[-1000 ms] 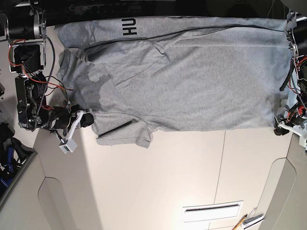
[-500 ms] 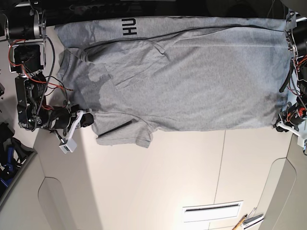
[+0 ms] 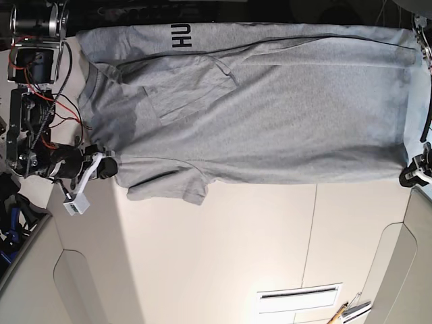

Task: Fold the T-shirt properly
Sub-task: 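Grasp the hem corners with both grippers and fold lengthwise, then grasp the sleeve end with the right gripper and tuck it in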

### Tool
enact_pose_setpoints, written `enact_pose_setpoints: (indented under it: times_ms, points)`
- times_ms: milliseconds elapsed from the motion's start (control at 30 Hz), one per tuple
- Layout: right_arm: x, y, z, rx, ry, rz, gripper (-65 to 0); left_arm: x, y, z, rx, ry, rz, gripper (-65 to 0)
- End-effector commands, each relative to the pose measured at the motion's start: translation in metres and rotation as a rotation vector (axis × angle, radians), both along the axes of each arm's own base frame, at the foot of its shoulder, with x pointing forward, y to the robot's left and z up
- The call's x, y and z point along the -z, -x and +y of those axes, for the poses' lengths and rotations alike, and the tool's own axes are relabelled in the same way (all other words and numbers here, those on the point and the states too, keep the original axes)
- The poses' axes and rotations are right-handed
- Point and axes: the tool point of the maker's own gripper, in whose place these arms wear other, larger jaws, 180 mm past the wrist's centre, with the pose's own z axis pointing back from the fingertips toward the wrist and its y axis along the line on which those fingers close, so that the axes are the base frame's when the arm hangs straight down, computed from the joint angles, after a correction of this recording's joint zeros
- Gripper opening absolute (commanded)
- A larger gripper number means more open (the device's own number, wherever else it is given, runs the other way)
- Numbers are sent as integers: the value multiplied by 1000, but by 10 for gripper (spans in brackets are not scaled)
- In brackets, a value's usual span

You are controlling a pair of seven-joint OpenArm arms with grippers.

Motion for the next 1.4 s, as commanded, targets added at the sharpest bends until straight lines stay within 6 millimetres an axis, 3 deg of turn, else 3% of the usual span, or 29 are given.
enact_pose_setpoints:
  times_ms: [0, 200, 467, 600, 800, 867, 933, 1000, 1067, 1167, 1367]
  points:
    - [-17, -5, -7, 6, 11, -58, -650, -20, 1, 11, -3, -6, -41, -650]
    - [-34, 32, -16, 17, 64, -137, -650, -30, 42, 23, -60, 114, -84, -650]
    - [-18, 100, -28, 28, 123, -67, -650, -13, 97, 26, -116, 236, -40, -650]
    - [-4, 125, -30, 31, 129, -4, -650, -3, 111, 26, -121, 238, -3, -650]
    - [8, 146, -30, 29, 130, 54, -650, -1, 114, 26, -122, 237, 6, -650]
    - [9, 148, -30, 28, 129, 61, -650, 0, 115, 24, -115, 240, 19, -650]
    - [8, 147, -29, 28, 120, 57, -482, 1, 118, 21, -102, 254, 35, -640]
    - [5, 145, -25, 26, 98, 47, -405, -1, 119, 16, -83, 282, 45, -470]
    - [-1, 140, -24, 26, 94, 21, -404, -7, 118, 10, -62, 325, 32, -377]
    - [-24, 122, -26, 33, 109, -76, -404, -23, 113, 9, -46, 357, -10, -372]
    - [-85, 57, -33, 86, 122, -370, -403, -36, 107, 11, -22, 329, -36, -372]
